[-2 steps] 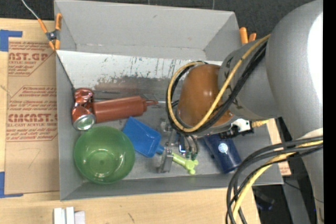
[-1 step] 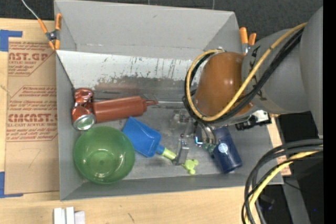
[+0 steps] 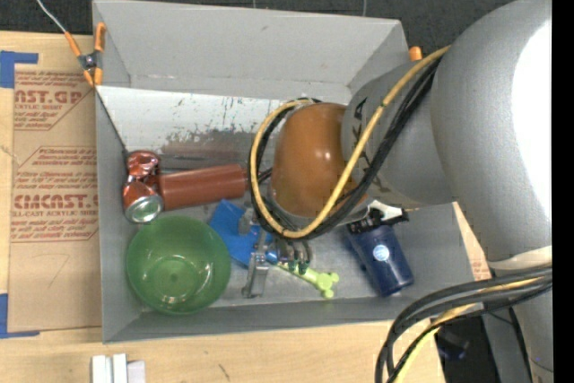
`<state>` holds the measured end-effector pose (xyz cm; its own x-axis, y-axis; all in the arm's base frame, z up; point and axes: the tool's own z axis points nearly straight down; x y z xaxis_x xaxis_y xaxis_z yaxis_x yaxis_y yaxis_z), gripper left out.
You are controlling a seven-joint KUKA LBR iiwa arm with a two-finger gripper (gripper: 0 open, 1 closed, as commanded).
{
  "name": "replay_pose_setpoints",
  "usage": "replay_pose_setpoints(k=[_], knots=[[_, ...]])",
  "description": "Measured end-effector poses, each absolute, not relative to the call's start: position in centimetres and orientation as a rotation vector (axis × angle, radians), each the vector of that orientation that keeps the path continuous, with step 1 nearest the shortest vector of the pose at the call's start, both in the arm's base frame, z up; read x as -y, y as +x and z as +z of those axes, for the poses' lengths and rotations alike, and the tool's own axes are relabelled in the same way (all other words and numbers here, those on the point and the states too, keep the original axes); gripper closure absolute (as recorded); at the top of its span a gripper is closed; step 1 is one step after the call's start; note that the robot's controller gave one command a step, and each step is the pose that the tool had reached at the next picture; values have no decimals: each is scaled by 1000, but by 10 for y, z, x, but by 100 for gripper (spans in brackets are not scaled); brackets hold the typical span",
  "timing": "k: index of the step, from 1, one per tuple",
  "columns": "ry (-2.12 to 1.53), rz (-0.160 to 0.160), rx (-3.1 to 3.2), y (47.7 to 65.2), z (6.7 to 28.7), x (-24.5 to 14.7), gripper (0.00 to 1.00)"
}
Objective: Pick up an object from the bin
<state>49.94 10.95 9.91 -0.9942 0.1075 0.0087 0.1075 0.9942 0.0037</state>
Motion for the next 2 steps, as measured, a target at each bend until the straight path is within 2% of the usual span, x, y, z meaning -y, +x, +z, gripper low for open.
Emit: replay_pose_setpoints(k=[1, 2], knots=[[-392, -3, 3123, 483, 69, -19, 0], [-555, -8, 3085, 505, 71, -132, 100]])
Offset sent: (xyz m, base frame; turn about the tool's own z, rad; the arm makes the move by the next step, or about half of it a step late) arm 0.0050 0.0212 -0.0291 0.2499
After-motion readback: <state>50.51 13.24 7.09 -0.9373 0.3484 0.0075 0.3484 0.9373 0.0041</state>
